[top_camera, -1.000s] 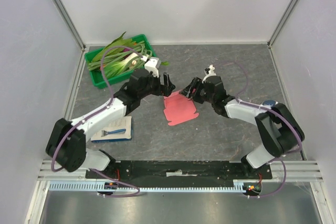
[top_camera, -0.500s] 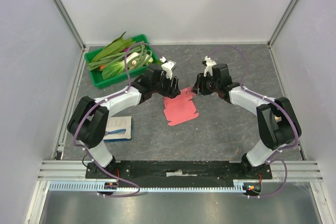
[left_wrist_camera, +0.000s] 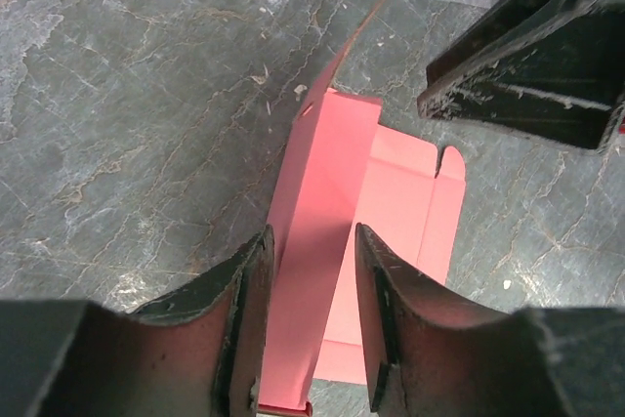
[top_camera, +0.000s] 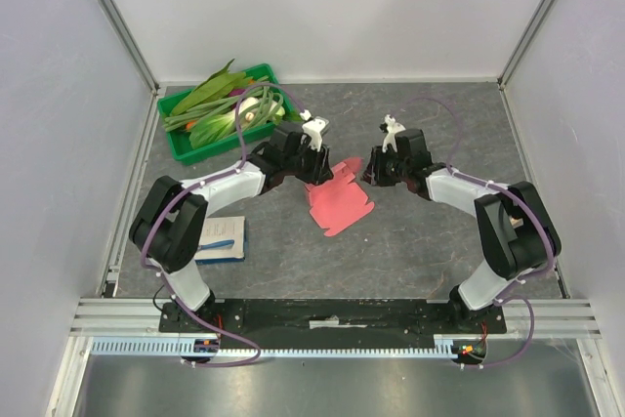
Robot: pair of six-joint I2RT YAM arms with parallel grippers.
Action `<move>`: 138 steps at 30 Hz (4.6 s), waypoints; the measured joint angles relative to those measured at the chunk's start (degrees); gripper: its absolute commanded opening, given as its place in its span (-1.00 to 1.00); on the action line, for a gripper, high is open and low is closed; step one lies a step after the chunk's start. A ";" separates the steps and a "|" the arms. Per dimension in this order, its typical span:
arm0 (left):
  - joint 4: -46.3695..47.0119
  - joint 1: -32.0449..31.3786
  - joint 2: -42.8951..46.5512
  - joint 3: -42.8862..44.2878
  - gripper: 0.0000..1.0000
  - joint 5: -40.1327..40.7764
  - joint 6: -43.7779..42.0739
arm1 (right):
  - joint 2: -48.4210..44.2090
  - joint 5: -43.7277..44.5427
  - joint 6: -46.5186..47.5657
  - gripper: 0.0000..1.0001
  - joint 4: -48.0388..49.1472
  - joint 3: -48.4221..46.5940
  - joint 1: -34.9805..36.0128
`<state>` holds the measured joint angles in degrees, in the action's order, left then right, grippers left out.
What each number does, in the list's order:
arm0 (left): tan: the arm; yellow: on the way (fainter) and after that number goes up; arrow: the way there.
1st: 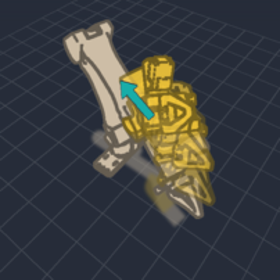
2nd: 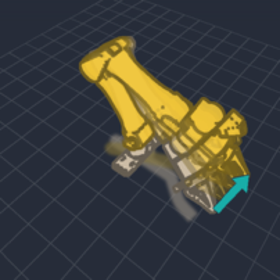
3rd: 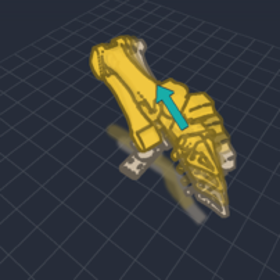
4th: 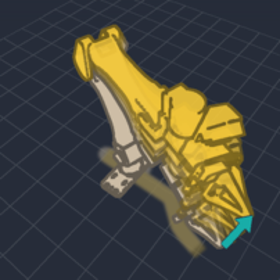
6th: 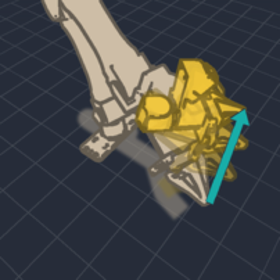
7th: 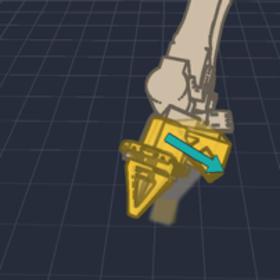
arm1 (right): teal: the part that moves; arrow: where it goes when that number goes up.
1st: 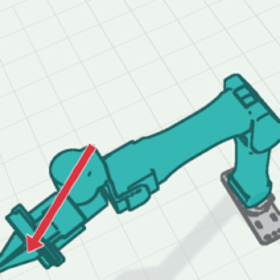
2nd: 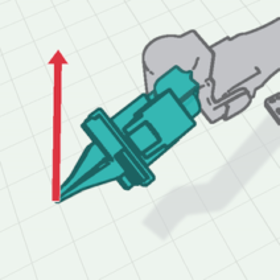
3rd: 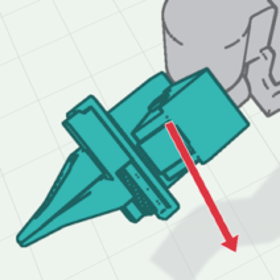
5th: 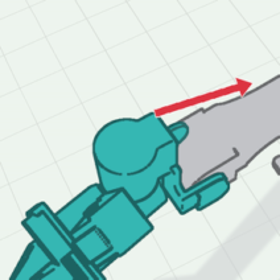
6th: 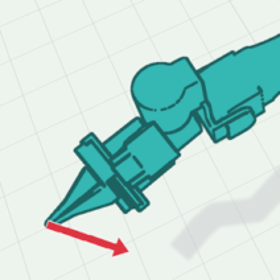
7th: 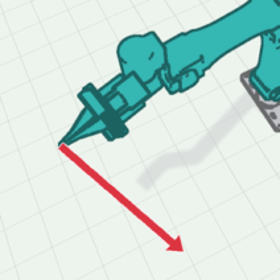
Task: Fold the paper box
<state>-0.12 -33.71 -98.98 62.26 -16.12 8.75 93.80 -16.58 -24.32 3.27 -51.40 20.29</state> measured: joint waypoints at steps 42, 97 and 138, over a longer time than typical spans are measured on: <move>2.12 -0.07 3.72 -4.72 0.29 -0.92 2.10 | 5.77 27.39 1.88 -0.71 -4.81 -0.98 14.03; 23.74 -23.71 -3.72 -12.85 -0.96 40.00 19.39 | 8.79 -12.28 27.54 0.05 0.59 -8.33 -0.20; 25.40 -21.31 -0.17 -20.33 -0.96 39.06 21.33 | 5.07 -8.96 31.61 -0.88 5.35 -4.35 6.34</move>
<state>25.28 -55.02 -99.15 41.93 22.94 30.09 98.87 -25.54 7.29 8.62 -55.75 26.63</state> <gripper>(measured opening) 0.025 0.059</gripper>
